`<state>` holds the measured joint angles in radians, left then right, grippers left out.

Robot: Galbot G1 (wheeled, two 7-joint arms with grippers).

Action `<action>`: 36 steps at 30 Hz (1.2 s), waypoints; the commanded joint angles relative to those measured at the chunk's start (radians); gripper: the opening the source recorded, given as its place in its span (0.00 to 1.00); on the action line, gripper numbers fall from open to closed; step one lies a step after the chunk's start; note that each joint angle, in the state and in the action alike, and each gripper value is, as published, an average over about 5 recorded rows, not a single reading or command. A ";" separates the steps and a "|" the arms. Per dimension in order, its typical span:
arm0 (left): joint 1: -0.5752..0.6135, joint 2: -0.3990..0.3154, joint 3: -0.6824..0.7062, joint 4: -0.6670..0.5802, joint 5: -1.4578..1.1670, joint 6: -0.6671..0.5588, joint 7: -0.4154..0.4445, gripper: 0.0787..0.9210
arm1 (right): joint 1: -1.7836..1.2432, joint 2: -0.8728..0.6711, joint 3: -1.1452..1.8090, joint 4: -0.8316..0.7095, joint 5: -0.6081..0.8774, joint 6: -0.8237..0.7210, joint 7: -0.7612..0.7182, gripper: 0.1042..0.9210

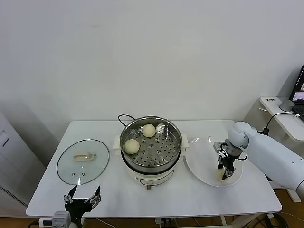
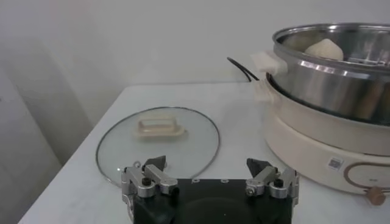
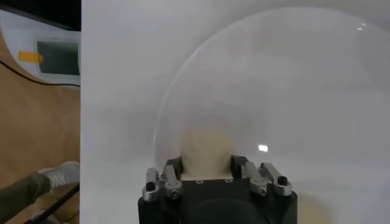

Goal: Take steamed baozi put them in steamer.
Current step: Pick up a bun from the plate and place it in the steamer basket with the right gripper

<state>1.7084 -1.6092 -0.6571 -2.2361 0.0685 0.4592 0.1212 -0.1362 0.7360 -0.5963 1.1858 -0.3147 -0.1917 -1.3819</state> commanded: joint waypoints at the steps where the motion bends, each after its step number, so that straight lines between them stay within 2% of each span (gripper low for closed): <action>1: -0.001 -0.005 0.004 0.002 0.005 -0.002 -0.002 0.88 | 0.028 -0.004 0.002 0.006 0.008 -0.002 -0.003 0.40; 6: -0.014 -0.009 0.010 0.009 0.023 -0.008 -0.008 0.88 | 0.180 -0.019 -0.069 0.043 0.064 -0.016 -0.028 0.40; 9: -0.024 -0.011 0.010 0.017 0.029 -0.013 -0.016 0.88 | 0.376 -0.008 -0.216 0.056 0.154 -0.029 -0.038 0.40; 17: -0.041 -0.017 0.016 0.019 0.052 -0.026 -0.027 0.88 | 0.813 0.174 -0.525 0.003 0.411 -0.063 -0.054 0.40; 26: -0.054 -0.011 0.013 0.012 0.049 -0.028 -0.028 0.88 | 0.832 0.310 -0.557 0.029 0.542 -0.086 -0.055 0.40; 29: -0.058 -0.013 0.014 0.015 0.048 -0.026 -0.029 0.88 | 0.781 0.359 -0.540 0.008 0.639 0.024 -0.093 0.40; 32: -0.058 -0.016 0.014 0.023 0.048 -0.026 -0.029 0.88 | 0.742 0.413 -0.540 -0.038 0.714 0.244 -0.127 0.40; 36: -0.056 -0.020 0.015 0.026 0.049 -0.028 -0.032 0.88 | 0.709 0.460 -0.552 -0.039 0.688 0.490 -0.102 0.40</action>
<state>1.6538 -1.6091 -0.6431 -2.2163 0.1137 0.4328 0.0921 0.5677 1.0503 -1.0909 1.1811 0.2303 -0.0986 -1.4657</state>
